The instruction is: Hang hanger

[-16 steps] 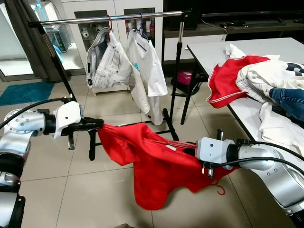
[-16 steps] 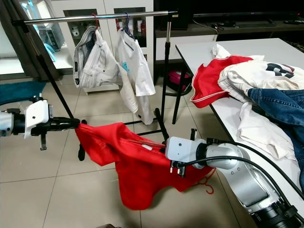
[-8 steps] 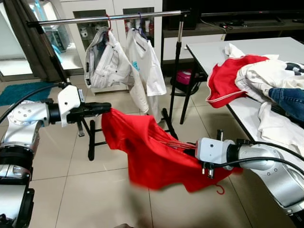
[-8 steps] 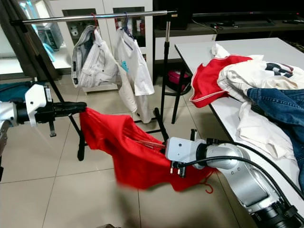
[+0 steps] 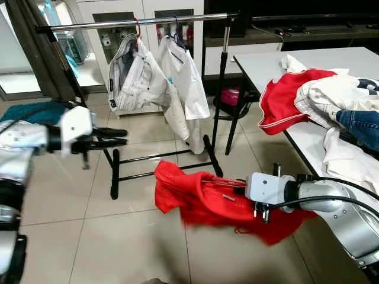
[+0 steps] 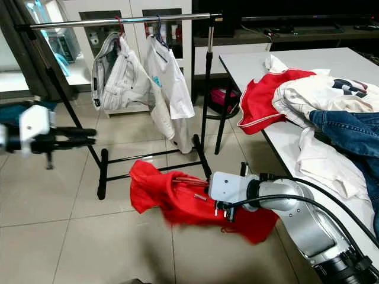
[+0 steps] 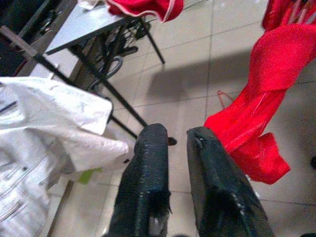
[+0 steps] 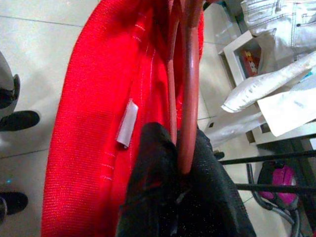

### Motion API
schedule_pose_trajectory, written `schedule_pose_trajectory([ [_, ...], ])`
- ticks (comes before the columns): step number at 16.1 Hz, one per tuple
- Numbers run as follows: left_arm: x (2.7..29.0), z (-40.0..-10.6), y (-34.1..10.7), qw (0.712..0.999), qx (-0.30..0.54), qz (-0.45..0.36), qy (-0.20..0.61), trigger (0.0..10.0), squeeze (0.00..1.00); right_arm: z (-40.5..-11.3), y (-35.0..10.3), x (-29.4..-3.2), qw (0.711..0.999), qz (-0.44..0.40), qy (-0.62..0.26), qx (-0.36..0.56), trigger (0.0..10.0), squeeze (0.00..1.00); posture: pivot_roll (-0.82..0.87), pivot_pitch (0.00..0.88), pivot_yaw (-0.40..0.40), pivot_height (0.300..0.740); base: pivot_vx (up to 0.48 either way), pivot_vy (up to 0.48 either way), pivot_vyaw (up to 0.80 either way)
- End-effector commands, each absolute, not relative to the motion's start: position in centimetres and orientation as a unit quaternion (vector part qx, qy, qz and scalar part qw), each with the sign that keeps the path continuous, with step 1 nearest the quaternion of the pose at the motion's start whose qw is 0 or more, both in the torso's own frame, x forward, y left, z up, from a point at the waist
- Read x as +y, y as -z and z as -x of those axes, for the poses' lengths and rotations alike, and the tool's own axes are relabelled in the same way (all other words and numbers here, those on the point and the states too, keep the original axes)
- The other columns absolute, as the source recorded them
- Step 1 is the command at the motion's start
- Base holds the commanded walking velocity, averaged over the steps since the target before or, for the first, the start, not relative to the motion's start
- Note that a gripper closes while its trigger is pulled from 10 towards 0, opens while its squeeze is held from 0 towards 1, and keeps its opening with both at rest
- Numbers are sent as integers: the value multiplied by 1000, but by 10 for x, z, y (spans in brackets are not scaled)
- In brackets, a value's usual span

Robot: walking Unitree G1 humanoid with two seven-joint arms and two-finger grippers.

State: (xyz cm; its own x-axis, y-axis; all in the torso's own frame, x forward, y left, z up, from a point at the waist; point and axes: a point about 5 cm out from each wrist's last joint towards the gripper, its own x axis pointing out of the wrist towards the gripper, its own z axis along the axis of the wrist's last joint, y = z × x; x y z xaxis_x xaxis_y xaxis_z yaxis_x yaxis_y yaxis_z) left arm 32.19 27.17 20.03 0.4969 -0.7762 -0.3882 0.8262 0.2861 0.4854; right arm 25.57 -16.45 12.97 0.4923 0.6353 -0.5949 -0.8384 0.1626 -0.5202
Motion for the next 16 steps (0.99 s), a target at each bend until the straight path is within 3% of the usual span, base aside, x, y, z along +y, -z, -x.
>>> schedule_pose_trajectory([
  [1,276,-322,-209,805,31,-341,485,10000,1000,-258,-134,-166,755,424,-487,114,10000,0,-168,0,54,740,0,0,0],
  [2,278,-322,-210,807,33,-341,481,10000,1000,-259,-135,-166,757,422,-485,114,10000,0,-168,0,54,740,0,0,0],
  [5,296,-318,-192,829,94,-340,434,10000,1000,-258,-137,-165,808,338,-469,115,10000,0,-163,0,55,740,0,0,0],
  [7,291,-319,-163,913,70,-209,342,10000,1000,-253,-132,-163,862,230,-433,128,10000,0,-161,0,49,740,0,0,0],
  [8,289,-318,-157,922,74,-188,330,10000,1000,-252,-130,-162,874,208,-419,132,10000,0,-159,0,46,740,0,0,0],
  [9,280,-313,-143,930,79,-163,320,10000,600,-252,-127,-158,896,161,-392,135,10000,0,-155,0,44,740,0,0,0],
  [10,264,-307,-133,942,67,-133,301,10000,0,-251,-126,-152,914,112,-368,127,10000,0,-151,0,40,740,0,0,0],
  [13,255,-298,-117,964,65,-81,246,10000,0,-248,-129,-147,918,83,-371,113,10000,0,-150,0,33,740,0,0,0],
  [14,258,-299,-119,970,55,-53,232,10000,1000,-248,-133,-148,915,83,-379,110,10000,0,-153,0,32,740,0,0,0],
  [16,260,-297,-123,973,52,-64,216,10000,1000,-246,-141,-150,900,86,-414,110,10000,0,-152,0,29,740,0,0,0],
])
